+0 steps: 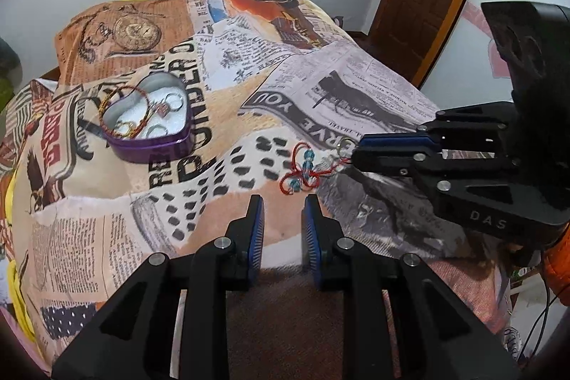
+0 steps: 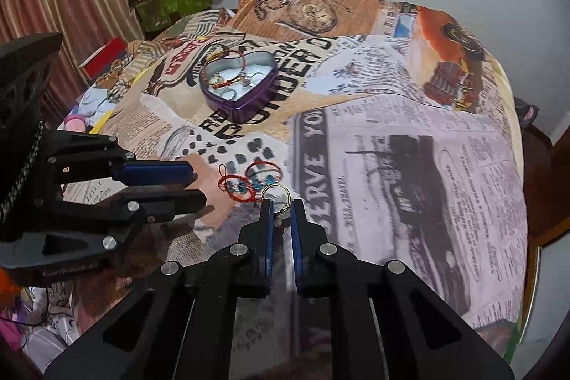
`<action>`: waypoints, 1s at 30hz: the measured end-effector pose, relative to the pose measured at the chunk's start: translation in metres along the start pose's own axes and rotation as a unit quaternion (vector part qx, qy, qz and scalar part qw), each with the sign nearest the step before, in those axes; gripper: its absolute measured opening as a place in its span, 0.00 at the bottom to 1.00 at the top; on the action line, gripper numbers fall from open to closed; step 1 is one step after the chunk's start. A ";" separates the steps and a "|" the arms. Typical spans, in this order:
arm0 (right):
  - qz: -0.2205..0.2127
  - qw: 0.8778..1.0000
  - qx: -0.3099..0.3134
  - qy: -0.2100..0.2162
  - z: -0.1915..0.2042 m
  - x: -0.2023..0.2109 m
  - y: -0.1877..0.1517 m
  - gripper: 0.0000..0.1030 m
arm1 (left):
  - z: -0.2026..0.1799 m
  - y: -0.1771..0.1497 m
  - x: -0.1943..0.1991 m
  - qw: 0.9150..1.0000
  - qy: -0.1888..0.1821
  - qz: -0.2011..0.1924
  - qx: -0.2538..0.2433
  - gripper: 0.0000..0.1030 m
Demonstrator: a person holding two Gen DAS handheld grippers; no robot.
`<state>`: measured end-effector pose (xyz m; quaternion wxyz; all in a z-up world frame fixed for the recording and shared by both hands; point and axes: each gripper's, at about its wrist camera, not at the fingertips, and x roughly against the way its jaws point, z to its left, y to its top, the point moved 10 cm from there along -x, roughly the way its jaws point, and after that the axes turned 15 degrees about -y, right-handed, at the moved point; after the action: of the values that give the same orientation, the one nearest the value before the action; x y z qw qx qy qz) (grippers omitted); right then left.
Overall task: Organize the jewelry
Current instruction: 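Grasp the red beaded bracelet with the left tool while the right tool grasps a gold ring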
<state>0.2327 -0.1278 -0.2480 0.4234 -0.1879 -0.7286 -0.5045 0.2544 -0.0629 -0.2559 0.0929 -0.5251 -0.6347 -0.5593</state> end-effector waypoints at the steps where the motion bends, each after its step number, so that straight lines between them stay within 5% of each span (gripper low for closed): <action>1: -0.001 1.000 -0.003 -0.002 -0.003 0.001 -0.001 0.08 | -0.001 0.001 -0.001 1.000 0.000 0.001 -0.002 0.21; 21: 0.008 1.000 -0.025 -0.002 -0.021 0.000 -0.023 0.08 | -0.018 0.022 -0.044 0.999 -0.010 0.039 -0.008 0.21; 24: 0.006 1.000 -0.025 -0.006 -0.022 0.001 -0.024 0.08 | -0.016 0.022 -0.044 0.999 -0.010 0.034 -0.006 0.06; 30: 0.009 0.999 -0.035 -0.015 -0.033 0.002 -0.028 0.08 | -0.010 0.020 -0.039 1.000 0.001 0.024 0.000 0.05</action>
<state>0.2259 -0.1693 -0.2576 0.4104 -0.2163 -0.7151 -0.5229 0.2825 -0.0965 -0.2679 0.1067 -0.5394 -0.6222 -0.5573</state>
